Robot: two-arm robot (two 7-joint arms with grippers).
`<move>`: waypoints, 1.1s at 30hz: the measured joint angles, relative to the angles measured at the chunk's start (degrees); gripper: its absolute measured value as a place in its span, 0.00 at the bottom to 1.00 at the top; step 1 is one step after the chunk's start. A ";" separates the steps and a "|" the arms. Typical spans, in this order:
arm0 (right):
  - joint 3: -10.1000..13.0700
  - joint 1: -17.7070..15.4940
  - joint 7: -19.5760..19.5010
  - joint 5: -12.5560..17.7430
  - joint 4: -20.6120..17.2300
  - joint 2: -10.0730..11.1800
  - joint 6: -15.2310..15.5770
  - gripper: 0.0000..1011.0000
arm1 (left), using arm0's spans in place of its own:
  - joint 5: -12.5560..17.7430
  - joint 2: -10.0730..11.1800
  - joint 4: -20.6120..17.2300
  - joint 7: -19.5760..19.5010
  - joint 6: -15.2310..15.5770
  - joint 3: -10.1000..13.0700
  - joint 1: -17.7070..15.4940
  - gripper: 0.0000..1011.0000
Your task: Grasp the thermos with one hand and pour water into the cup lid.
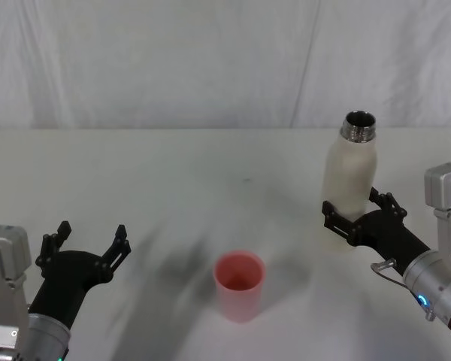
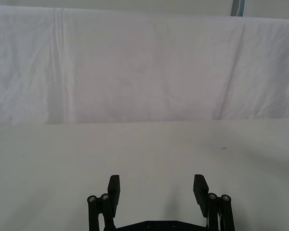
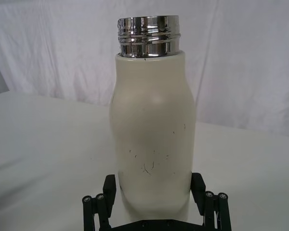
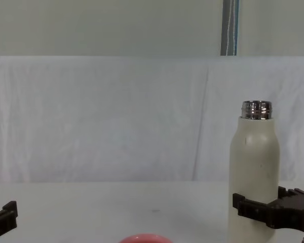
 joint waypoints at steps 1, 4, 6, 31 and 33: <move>-0.01 -0.04 0.00 0.00 -0.06 0.01 0.01 0.99 | 0.00 0.00 0.00 0.00 0.00 0.01 0.00 0.99; -0.04 -0.23 0.00 0.02 -0.34 0.08 0.07 0.99 | 0.00 0.00 0.00 0.00 0.00 0.01 0.00 0.99; -0.05 -0.42 0.01 0.03 -0.61 0.19 0.19 0.99 | 0.00 0.00 0.00 0.00 0.00 0.00 0.00 0.99; 1.42 -4.32 -1.09 0.12 -4.86 1.68 0.79 0.99 | 0.00 0.00 0.00 0.00 0.00 0.00 0.00 0.99; 1.68 -4.77 -1.30 0.11 -5.42 1.81 0.78 0.99 | 0.00 0.00 0.00 0.00 0.00 0.00 0.00 0.99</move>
